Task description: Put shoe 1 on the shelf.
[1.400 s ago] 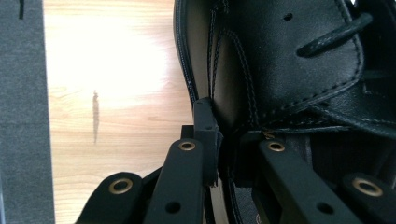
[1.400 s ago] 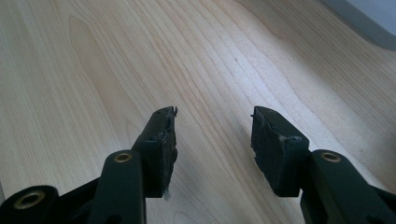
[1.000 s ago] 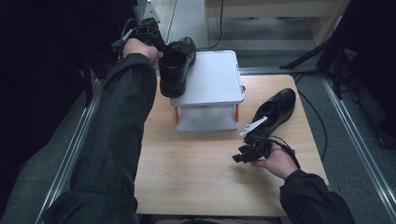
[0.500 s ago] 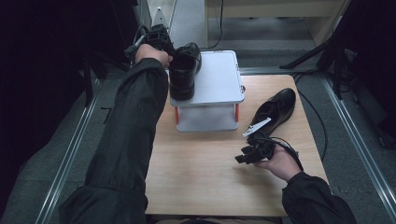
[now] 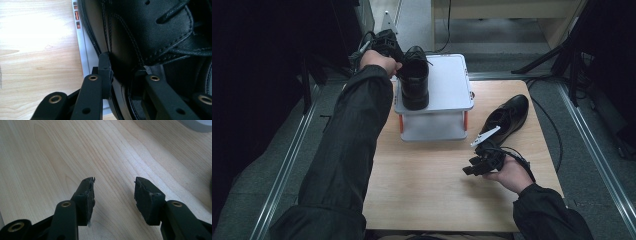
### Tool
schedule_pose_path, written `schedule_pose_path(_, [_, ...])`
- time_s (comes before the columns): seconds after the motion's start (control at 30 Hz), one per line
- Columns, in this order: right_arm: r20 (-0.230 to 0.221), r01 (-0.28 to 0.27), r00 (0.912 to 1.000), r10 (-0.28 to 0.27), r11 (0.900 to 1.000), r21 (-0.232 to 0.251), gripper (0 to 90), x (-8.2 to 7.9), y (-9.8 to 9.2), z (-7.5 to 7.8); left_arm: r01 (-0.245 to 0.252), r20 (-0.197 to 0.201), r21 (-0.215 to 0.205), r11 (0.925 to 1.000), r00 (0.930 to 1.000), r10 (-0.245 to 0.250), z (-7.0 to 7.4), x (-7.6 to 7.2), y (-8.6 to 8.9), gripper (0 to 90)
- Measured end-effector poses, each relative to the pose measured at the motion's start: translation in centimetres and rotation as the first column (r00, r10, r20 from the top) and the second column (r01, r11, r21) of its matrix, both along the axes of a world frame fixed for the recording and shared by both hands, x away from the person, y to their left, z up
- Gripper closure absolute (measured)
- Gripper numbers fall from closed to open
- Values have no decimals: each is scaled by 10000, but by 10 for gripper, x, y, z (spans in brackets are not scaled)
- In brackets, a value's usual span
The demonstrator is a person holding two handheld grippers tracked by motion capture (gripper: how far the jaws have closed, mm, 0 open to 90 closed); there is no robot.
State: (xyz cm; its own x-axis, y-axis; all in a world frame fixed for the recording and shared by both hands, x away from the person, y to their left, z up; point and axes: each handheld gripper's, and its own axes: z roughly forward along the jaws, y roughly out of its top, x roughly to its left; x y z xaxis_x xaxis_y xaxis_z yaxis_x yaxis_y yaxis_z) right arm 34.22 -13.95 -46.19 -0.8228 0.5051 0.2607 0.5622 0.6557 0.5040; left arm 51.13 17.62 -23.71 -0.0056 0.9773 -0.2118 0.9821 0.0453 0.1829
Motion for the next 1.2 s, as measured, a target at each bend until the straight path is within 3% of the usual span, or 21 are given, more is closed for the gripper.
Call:
schedule_pose_path(0.13, [14, -17, 10000, 17, 10000, -16, 506, 0, 0, 0, 105, -23, 19, 9999, 9999, -105, -4, -2, 4, 761])
schedule_pose_path(0.43, [27, -51, 10000, 51, 10000, -62, 506, 1, 2, 0, -10, 84, -378, 9993, 10000, 13, -6, -5, 7, 748])
schedule_pose_path(0.63, [37, -56, 10000, 56, 10000, -69, 506, 1, 2, 0, 171, 146, -670, 9976, 9998, -162, -5, -7, 11, 638])
schedule_pose_path(0.8, [12, -37, 10000, 37, 10000, -91, 506, 1, 2, 0, 339, 288, -810, 9961, 9991, -317, 10, -12, 19, 565])
schedule_pose_path(0.97, [-171, 117, 9998, -119, 9999, -91, 507, 2, 2, -1, 532, 746, -1067, 9929, 9962, -454, 31, -22, 29, 523])
schedule_pose_path(1.2, [-230, 107, 9997, -110, 9998, -146, 508, 3, 1, -2, 509, 899, -1061, 9930, 9951, -414, 38, -32, 48, 510])
